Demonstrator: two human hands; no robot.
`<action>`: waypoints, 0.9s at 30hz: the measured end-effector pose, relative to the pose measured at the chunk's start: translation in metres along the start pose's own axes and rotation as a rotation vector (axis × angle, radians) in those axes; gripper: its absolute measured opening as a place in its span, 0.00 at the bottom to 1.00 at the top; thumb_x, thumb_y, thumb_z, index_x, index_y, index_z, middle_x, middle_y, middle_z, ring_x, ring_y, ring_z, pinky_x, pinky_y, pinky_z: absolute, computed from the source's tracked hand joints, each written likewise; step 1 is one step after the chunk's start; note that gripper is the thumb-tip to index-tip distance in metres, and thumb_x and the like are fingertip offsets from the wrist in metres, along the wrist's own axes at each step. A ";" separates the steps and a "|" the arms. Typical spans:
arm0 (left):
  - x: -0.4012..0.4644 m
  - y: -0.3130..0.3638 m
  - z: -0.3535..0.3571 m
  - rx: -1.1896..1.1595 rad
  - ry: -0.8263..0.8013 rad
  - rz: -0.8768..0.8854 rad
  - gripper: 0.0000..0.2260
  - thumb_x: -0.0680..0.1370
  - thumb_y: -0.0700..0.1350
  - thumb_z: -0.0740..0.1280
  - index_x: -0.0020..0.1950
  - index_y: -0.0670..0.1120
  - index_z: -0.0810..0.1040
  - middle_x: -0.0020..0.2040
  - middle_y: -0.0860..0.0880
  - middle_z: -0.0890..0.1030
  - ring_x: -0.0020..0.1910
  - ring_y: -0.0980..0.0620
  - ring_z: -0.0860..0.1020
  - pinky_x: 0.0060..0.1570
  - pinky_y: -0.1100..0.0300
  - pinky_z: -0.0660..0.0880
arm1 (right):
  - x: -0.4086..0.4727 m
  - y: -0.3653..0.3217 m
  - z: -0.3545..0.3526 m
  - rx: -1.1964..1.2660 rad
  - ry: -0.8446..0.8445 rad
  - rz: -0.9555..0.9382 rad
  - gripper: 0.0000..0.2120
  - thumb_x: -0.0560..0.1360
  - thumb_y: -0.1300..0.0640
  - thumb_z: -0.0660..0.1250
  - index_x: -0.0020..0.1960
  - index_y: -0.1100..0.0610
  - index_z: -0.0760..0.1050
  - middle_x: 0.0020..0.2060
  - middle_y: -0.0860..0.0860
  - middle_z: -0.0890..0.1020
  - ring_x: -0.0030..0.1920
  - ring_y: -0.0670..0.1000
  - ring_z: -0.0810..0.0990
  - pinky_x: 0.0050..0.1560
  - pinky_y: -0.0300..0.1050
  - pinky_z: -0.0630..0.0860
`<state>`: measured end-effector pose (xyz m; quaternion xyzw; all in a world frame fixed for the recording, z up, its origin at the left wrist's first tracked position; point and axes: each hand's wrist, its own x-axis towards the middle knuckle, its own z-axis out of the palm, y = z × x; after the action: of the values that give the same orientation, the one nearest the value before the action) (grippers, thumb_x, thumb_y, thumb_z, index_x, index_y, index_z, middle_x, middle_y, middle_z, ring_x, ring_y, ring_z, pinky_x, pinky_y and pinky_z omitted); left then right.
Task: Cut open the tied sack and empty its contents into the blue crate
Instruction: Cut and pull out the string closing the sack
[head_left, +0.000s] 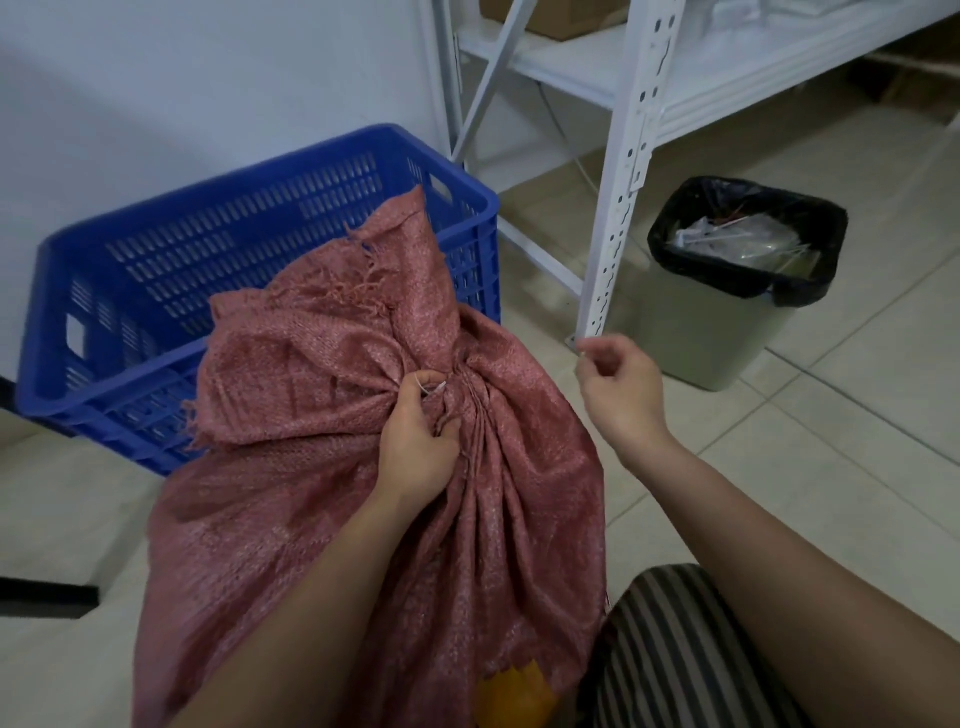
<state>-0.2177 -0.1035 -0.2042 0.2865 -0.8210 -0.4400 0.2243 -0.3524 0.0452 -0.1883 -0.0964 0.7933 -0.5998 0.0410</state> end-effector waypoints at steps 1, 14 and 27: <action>-0.001 0.000 0.000 -0.009 0.000 0.002 0.18 0.72 0.32 0.68 0.56 0.50 0.70 0.46 0.55 0.78 0.49 0.51 0.78 0.55 0.62 0.72 | -0.005 -0.019 0.005 0.032 -0.029 -0.095 0.08 0.73 0.65 0.65 0.46 0.54 0.79 0.39 0.46 0.81 0.38 0.39 0.77 0.42 0.32 0.72; -0.011 0.005 -0.006 -0.149 -0.030 0.064 0.19 0.69 0.39 0.68 0.58 0.53 0.76 0.52 0.49 0.83 0.53 0.51 0.81 0.59 0.54 0.76 | -0.045 -0.022 0.062 -0.031 -0.396 -0.402 0.08 0.69 0.64 0.72 0.49 0.59 0.82 0.41 0.54 0.81 0.42 0.51 0.80 0.48 0.41 0.76; -0.019 0.019 -0.008 -0.064 -0.031 0.128 0.22 0.70 0.30 0.69 0.59 0.49 0.74 0.49 0.59 0.78 0.48 0.71 0.76 0.51 0.78 0.66 | -0.041 -0.019 0.061 0.040 -0.410 -0.216 0.05 0.71 0.61 0.72 0.39 0.53 0.79 0.36 0.50 0.81 0.38 0.51 0.81 0.47 0.52 0.80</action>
<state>-0.2041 -0.0868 -0.1860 0.2193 -0.8266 -0.4550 0.2484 -0.2995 -0.0086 -0.1893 -0.3000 0.7414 -0.5840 0.1389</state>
